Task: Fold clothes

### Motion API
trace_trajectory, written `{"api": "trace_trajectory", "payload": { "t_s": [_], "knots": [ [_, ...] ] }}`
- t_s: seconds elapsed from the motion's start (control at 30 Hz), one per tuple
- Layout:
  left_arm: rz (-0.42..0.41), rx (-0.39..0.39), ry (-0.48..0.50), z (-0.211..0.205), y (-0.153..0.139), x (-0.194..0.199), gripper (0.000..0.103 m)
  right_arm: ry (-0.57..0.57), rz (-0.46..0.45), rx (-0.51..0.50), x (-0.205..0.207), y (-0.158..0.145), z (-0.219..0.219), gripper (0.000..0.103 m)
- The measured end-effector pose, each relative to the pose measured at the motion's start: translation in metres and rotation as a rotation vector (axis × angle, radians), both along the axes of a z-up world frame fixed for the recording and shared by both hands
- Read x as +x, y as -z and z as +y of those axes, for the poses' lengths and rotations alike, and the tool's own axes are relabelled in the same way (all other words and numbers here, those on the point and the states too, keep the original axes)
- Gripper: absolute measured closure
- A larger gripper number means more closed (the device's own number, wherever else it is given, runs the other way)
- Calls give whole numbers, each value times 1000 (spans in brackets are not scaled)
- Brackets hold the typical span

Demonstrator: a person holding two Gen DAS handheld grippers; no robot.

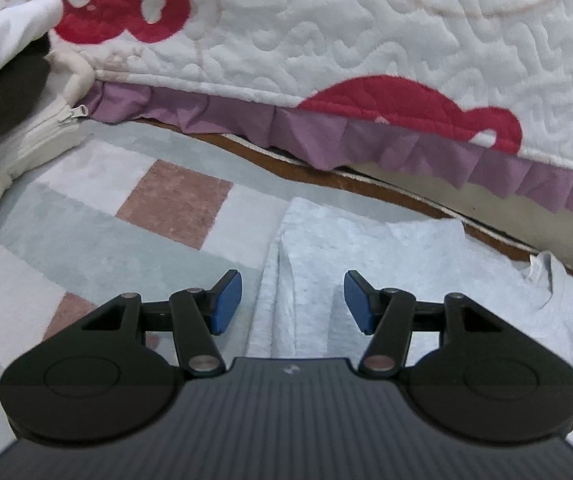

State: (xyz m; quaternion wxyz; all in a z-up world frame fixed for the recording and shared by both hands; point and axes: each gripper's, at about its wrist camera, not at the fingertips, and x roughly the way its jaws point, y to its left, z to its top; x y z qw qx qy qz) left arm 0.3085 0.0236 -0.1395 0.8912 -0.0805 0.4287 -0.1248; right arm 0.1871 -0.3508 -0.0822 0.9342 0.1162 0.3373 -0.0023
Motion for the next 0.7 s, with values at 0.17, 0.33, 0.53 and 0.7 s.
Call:
{"api": "trace_trajectory", "payload": {
  "t_s": [0.17, 0.33, 0.53, 0.7],
  "knots": [
    [93, -121, 4, 8, -5, -27, 47, 264, -77, 136, -132, -12, -53, 47],
    [50, -71, 103, -3, -16, -82, 41, 493, 51, 386, -226, 36, -88, 48],
    [80, 8, 149, -4, -18, -137, 40, 585, 97, 636, -269, 72, -91, 52],
    [137, -12, 85, 12, -16, -152, 40, 365, 32, 269, -263, 46, -61, 78]
  ]
}}
